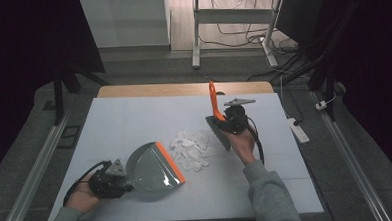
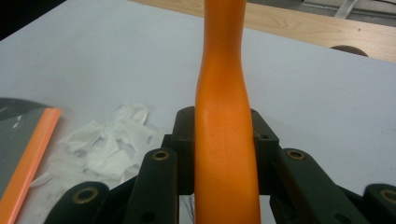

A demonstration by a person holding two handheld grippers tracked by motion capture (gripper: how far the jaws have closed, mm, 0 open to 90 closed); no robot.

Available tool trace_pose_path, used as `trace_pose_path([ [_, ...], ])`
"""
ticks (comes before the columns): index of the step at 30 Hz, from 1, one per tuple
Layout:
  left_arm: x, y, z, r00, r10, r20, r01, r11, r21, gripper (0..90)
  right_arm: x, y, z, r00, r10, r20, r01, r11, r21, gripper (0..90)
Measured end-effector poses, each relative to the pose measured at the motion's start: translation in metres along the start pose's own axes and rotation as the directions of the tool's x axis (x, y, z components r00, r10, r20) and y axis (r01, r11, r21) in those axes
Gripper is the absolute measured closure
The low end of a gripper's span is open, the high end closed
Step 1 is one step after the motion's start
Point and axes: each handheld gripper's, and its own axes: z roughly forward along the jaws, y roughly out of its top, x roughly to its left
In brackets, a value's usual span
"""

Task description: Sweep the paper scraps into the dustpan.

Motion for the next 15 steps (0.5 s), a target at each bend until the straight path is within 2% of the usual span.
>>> trace_pose_path([
  [6, 0.000, 0.002, 0.001, 0.9999, 0.007, 0.012, -0.007, 1.0000, 0.000, 62.0, -0.002, 0.010, 0.019, 0.9997, 0.001, 0.026, -0.002, 0.999, 0.033, 70.0],
  [15, 0.001, 0.001, 0.000, 0.9997, 0.007, 0.024, -0.007, 1.0000, 0.006, 62.0, 0.002, 0.013, 0.032, 0.9994, -0.004, 0.034, 0.002, 0.998, 0.056, 70.0],
])
